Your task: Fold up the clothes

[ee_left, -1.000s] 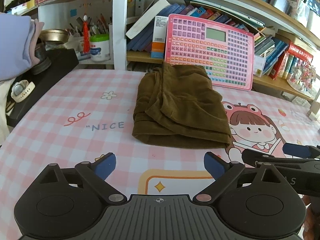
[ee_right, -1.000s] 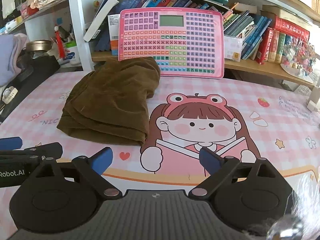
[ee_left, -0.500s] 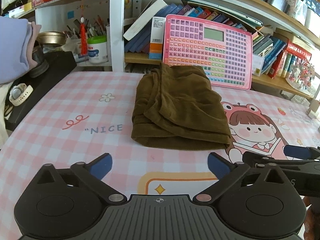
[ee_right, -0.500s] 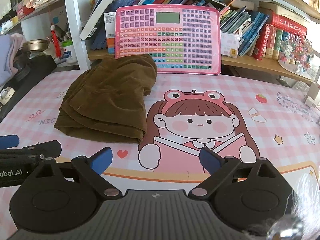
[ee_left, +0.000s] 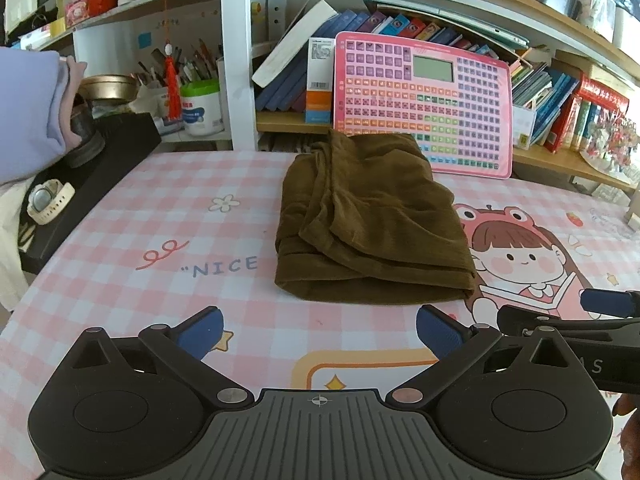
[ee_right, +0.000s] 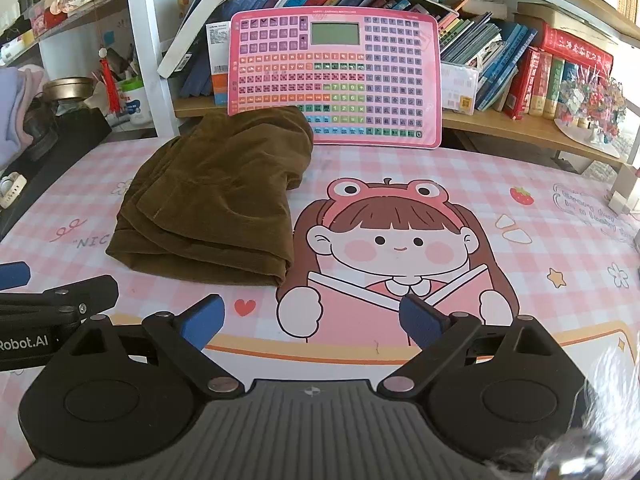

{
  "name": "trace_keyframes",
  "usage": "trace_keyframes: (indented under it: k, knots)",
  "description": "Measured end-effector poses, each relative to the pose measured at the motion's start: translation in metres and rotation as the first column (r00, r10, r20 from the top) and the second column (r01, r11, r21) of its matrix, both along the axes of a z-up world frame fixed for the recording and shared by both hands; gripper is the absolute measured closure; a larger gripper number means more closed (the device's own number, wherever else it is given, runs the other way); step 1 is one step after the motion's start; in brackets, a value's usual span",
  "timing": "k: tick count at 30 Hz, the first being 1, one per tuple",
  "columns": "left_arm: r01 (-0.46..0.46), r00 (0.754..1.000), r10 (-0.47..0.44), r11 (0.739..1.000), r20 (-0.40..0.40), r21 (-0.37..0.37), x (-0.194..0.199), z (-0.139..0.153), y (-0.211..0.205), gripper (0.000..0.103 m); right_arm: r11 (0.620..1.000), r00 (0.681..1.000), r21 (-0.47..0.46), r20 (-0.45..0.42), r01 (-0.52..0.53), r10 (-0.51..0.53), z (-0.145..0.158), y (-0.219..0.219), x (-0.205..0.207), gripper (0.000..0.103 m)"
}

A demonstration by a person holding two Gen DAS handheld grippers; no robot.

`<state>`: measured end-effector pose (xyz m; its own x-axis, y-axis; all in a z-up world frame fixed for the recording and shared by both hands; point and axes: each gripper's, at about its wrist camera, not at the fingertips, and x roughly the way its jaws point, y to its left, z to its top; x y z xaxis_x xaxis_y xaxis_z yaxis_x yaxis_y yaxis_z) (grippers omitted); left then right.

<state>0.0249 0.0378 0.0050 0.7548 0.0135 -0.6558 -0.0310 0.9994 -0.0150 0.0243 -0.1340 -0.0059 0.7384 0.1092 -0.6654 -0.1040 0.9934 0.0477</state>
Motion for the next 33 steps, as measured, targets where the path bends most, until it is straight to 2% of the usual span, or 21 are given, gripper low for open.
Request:
trace_keyframes:
  k: [33]
  knots:
    - [-0.009, 1.0, 0.009, 1.0, -0.005, 0.006, 0.0019, 0.0005, 0.0011, 0.0, 1.0, 1.0, -0.017, -0.017, 0.006, -0.006, -0.0012, 0.0031, 0.0005, 0.008]
